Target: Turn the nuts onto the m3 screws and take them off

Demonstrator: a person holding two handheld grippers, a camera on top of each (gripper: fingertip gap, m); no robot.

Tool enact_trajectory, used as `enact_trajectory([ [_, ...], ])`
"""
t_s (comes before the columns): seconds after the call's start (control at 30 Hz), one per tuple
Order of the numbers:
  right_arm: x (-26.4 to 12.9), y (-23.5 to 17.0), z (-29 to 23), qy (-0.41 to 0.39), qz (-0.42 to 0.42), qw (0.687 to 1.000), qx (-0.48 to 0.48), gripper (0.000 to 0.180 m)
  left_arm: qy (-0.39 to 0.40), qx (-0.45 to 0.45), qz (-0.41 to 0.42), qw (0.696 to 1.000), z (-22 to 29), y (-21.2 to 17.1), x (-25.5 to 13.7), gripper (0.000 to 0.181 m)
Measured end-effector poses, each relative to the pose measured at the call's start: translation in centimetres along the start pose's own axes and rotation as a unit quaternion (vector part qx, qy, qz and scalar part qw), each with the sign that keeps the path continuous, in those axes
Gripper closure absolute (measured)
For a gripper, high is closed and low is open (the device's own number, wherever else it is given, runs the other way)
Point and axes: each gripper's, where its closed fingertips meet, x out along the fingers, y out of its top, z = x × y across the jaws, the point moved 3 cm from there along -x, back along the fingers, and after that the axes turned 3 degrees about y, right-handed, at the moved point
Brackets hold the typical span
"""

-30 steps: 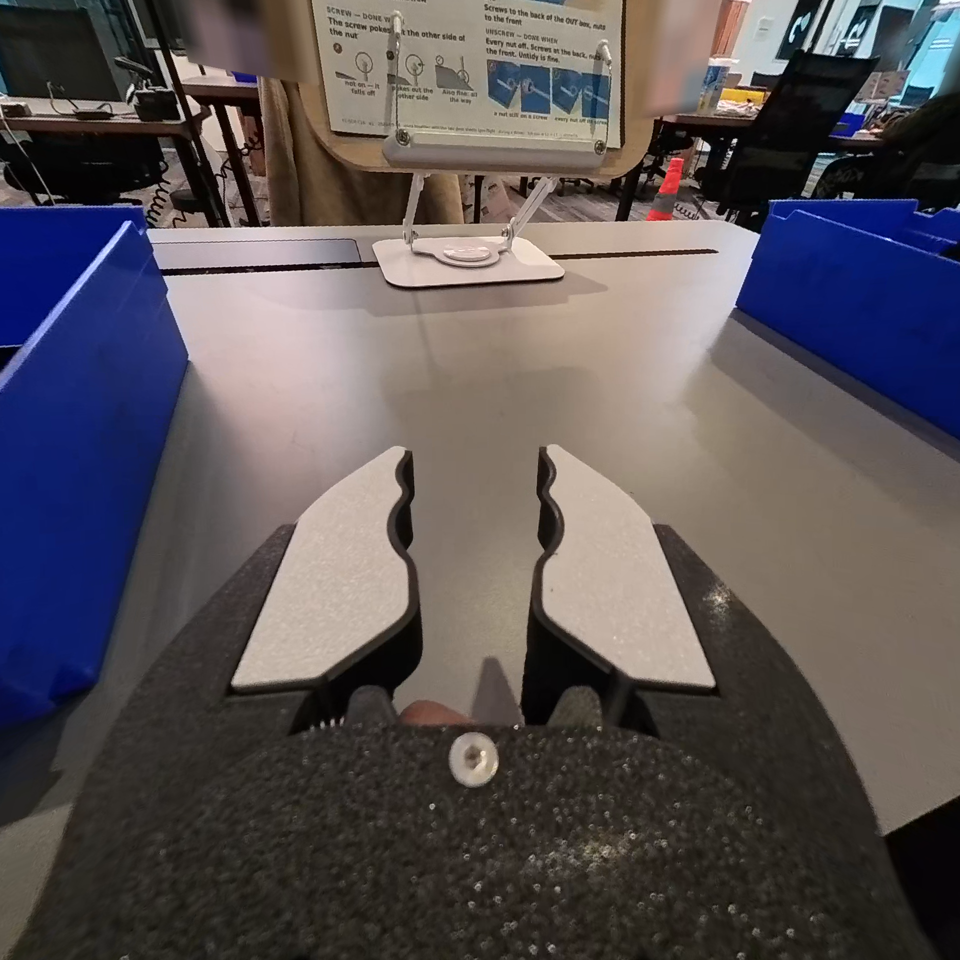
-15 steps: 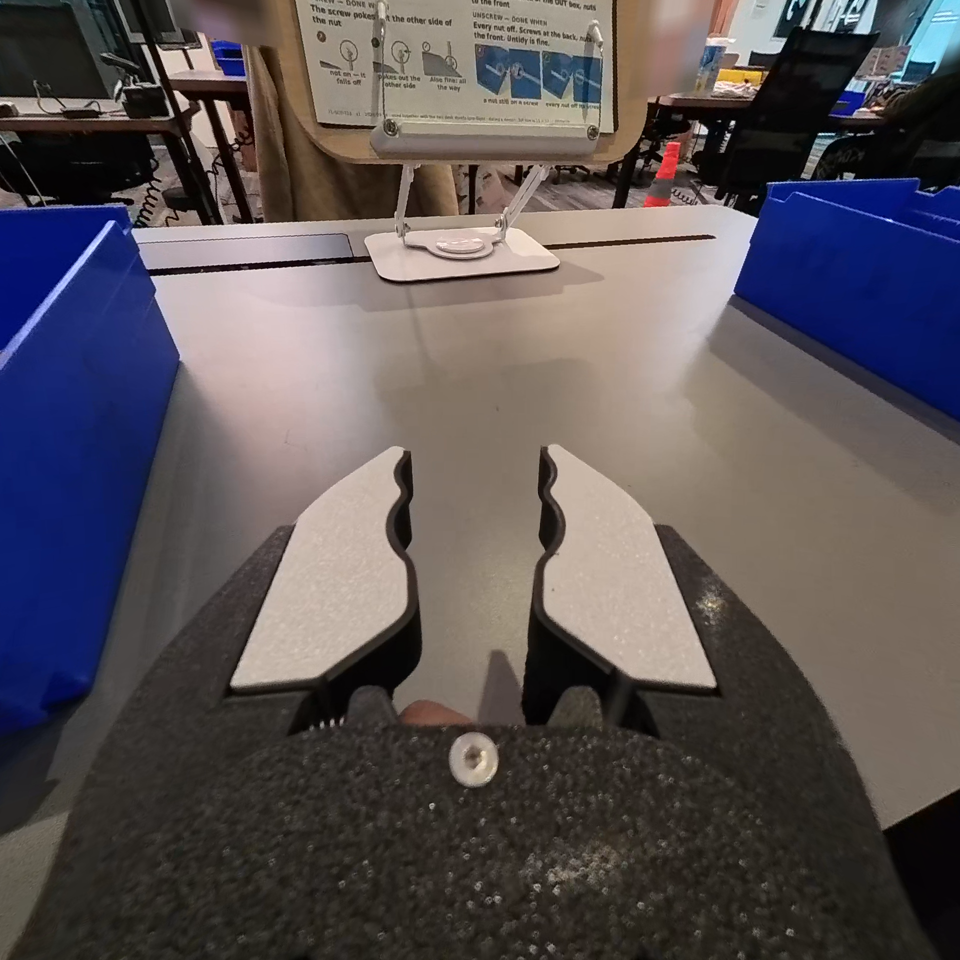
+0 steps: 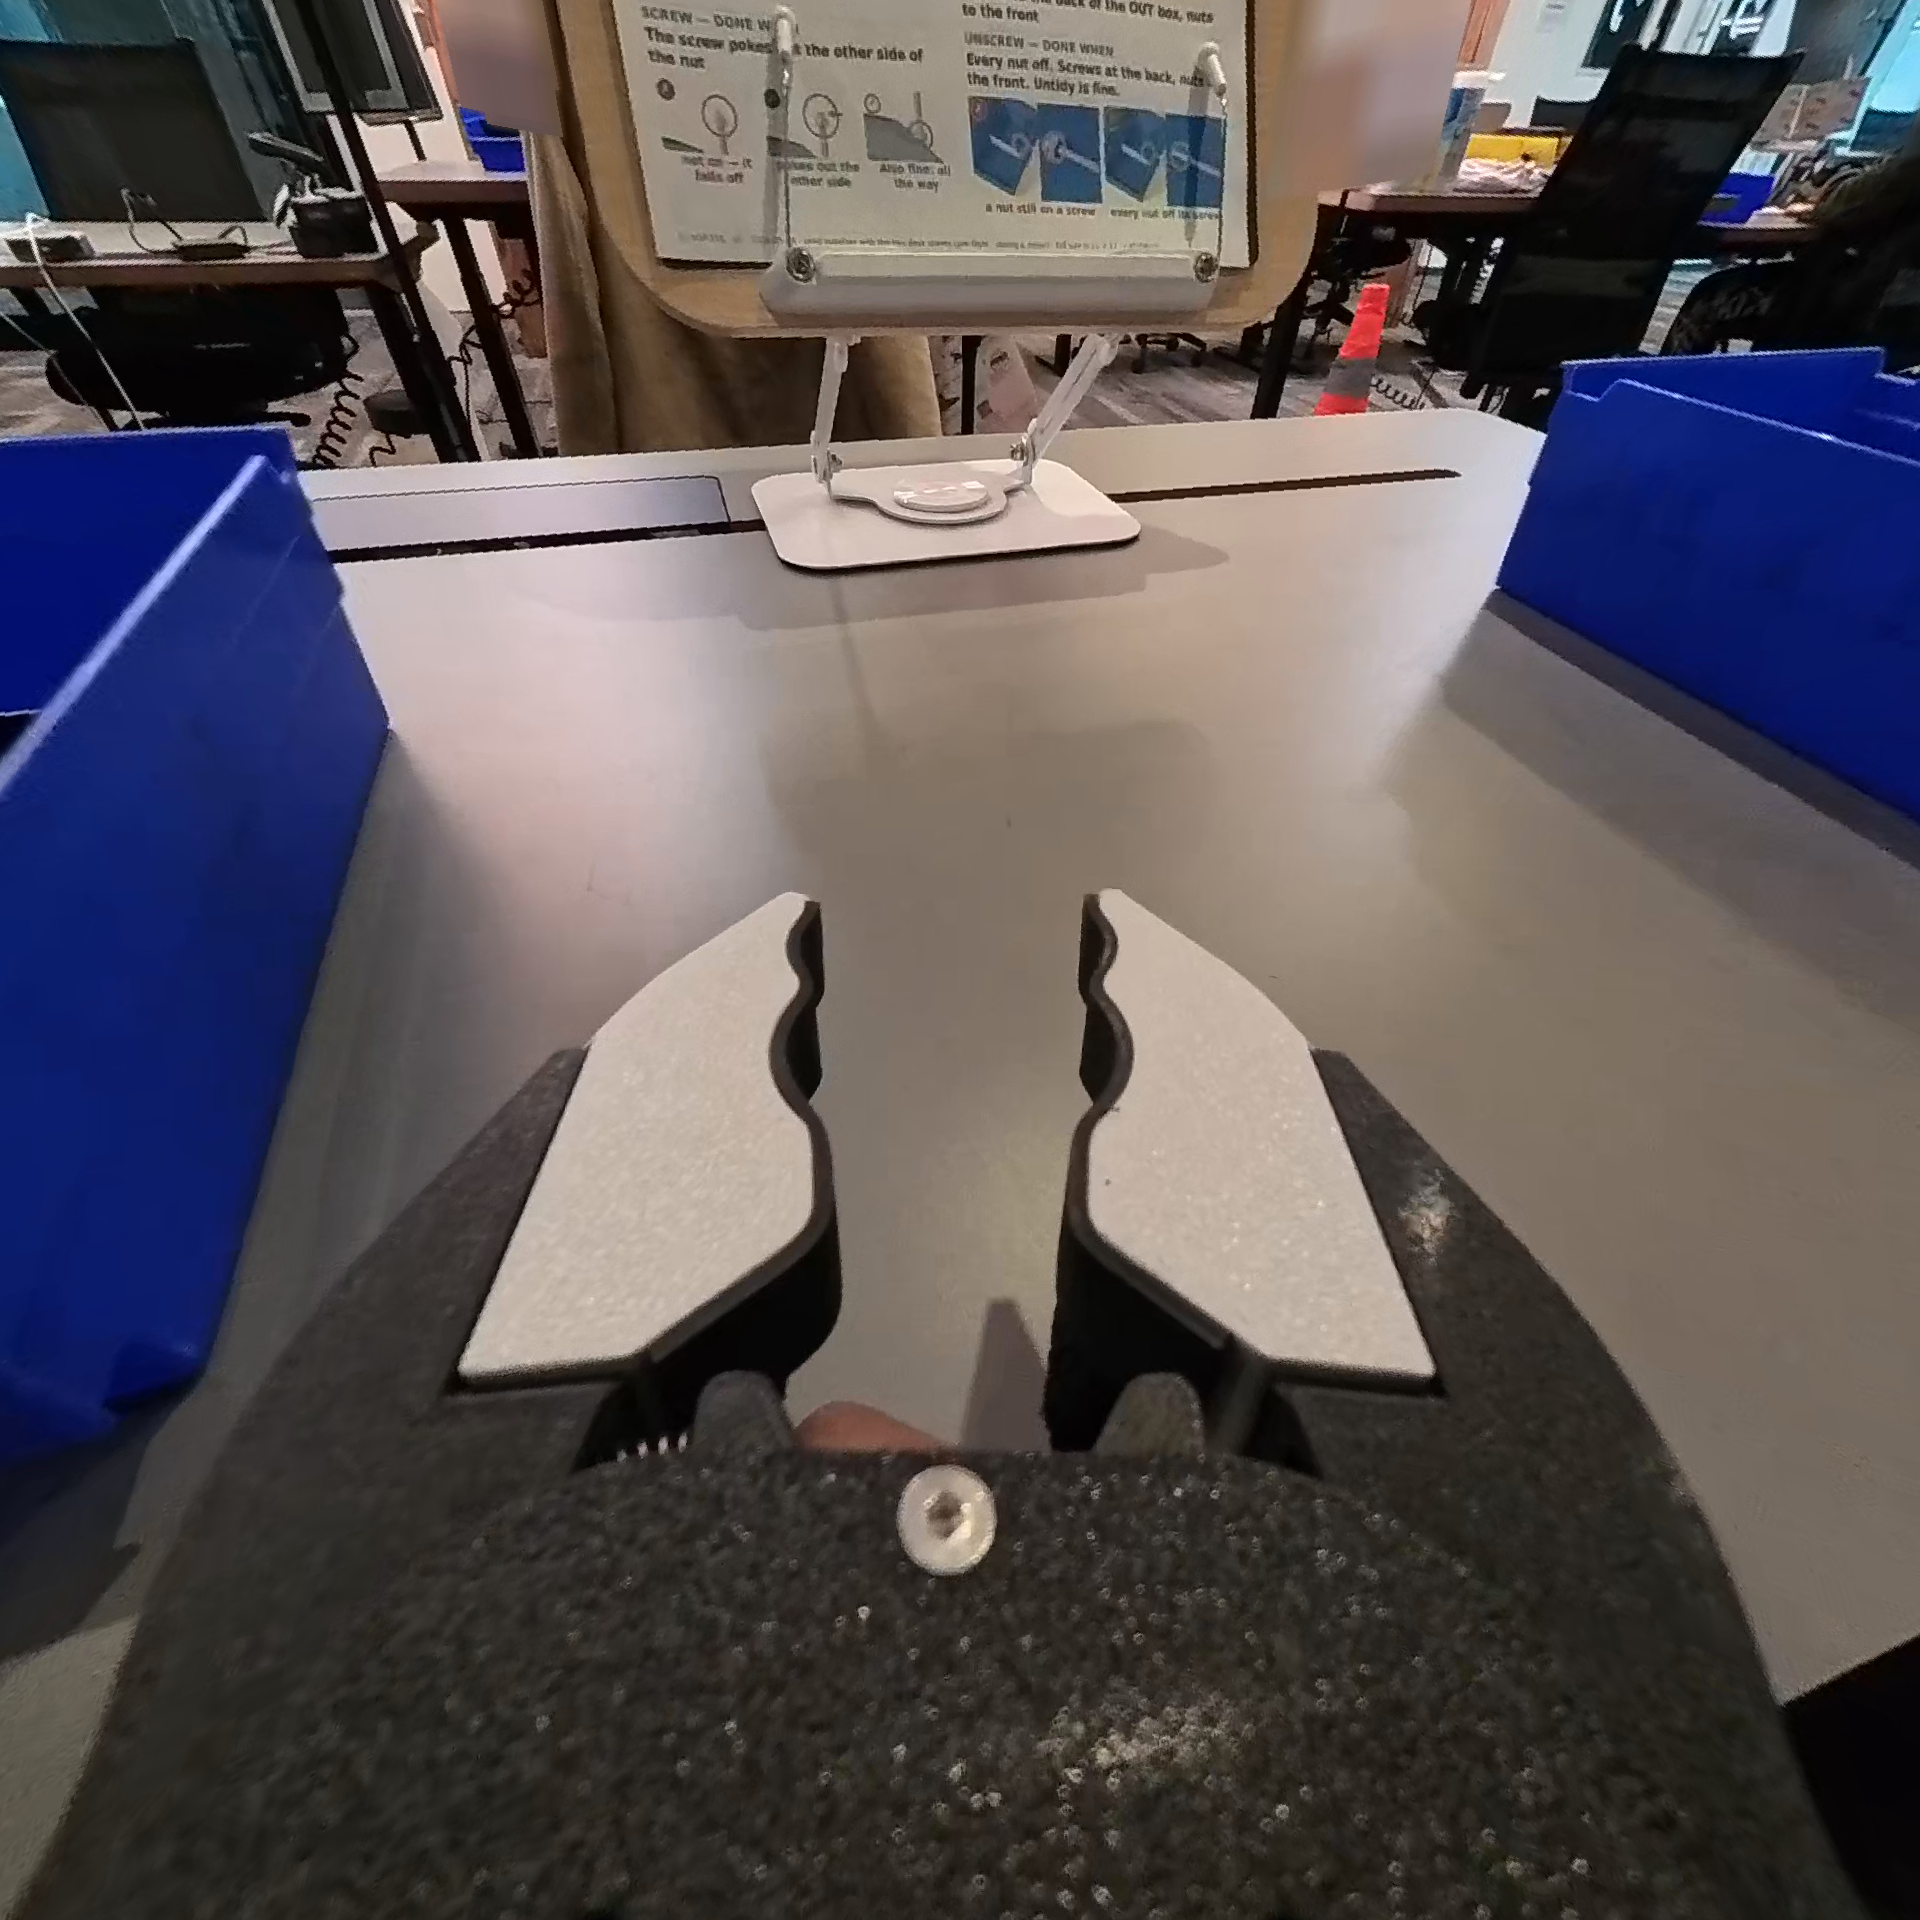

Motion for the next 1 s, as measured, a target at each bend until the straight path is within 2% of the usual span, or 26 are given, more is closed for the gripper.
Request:
enact_trajectory([
  [0.1, 1.2, -3.9, -4.7, 0.036, -0.023, 0.998, 0.034, 0.141, 0.007, -0.011, -0.002, 1.0, -0.3, 0.0, 0.1, 0.134],
  [0.23, 2.3, -5.1, -7.8, 0.054, -0.025, 0.998, 0.008, 0.14, 0.012, -0.017, 0.004, 1.0, -0.6, 0.1, -0.1, 0.134],
  [0.37, 2.9, -5.9, -8.5, 0.083, -0.044, 0.995, 0.021, 0.139, 0.014, -0.006, 0.003, 1.0, -0.4, 0.1, 0.0, 0.134],
  [0.57, 3.0, -6.5, -8.2, 0.084, -0.054, 0.995, 0.02, 0.141, 0.005, 0.004, -0.002, 1.0, 0.0, 0.0, 0.1, 0.133],
  [0.73, 3.2, -6.6, -8.3, 0.091, -0.061, 0.994, 0.012, 0.141, -0.027, 0.025, -0.014, 0.999, 0.1, 0.8, -0.6, 0.133],
  [0.83, 3.2, -6.4, -8.3, 0.096, -0.061, 0.993, 0.005, 0.141, -0.047, 0.092, -0.024, 0.994, -3.1, 5.0, -3.6, 0.135],
  [0.9, 3.2, -6.3, -8.3, 0.101, -0.063, 0.993, 0.004, 0.141, -0.08, 0.134, -0.079, 0.985, -6.7, 7.5, -5.3, 0.131],
  [1.0, 3.4, -6.4, -8.5, 0.109, -0.067, 0.992, 0.009, 0.141, -0.075, 0.206, -0.173, 0.96, -14.2, 9.5, -6.1, 0.136],
])
